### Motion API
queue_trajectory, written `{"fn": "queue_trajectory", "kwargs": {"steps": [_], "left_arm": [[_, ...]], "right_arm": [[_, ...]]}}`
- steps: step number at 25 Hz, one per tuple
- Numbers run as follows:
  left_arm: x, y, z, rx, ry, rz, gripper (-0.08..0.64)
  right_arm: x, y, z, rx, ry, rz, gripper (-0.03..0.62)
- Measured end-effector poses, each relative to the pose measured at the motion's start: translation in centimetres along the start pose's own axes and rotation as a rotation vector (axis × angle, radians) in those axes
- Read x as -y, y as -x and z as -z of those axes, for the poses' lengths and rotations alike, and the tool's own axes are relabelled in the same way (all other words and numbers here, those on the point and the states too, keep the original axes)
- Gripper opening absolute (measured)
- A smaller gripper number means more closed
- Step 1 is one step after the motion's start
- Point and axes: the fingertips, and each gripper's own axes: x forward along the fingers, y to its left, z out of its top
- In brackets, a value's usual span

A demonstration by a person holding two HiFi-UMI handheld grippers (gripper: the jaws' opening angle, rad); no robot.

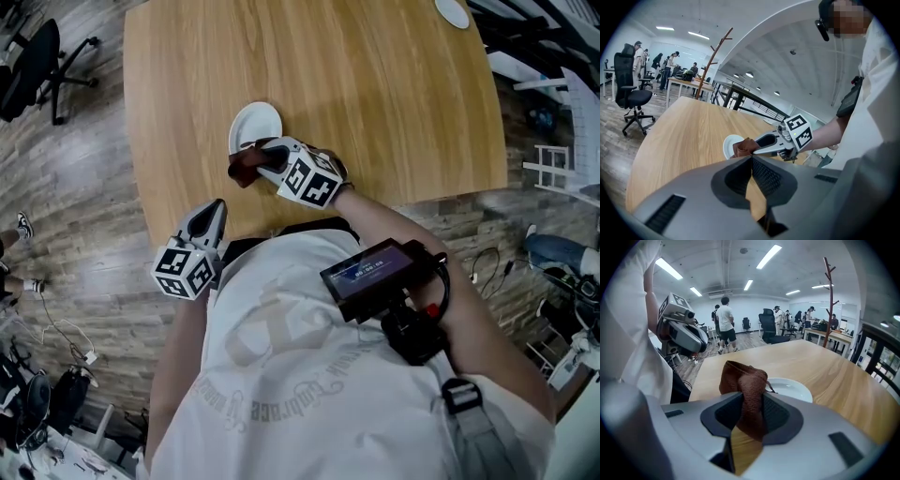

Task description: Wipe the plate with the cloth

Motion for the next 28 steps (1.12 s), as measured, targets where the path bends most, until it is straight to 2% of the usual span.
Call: {"fn": "queue_trajectory", "kwargs": {"steps": [8, 19, 22, 28], "left_arm": [[0.1, 0.7, 0.2, 0.015, 0.014, -0.030, 0.012], [0.3, 2.1, 1.3, 0.032, 0.046, -0.087, 0.012], [0.4, 2.4, 1.6, 0.032, 0.056, -0.097, 0.012], [-0.1, 2.5, 1.6, 0.034, 0.058, -0.094, 0.012]], "right_arm": [[3.4, 0.0, 0.7, -0.020, -0.041, 0.056, 0.126], [11.7, 0.6, -0.1, -0.063, -0.084, 0.250, 0.126], [11.6, 0.3, -0.5, -0.061, -0.091, 0.233, 0.126], [6.6, -0.9, -0.7, -0.054, -0.050, 0.109, 0.126]]}}
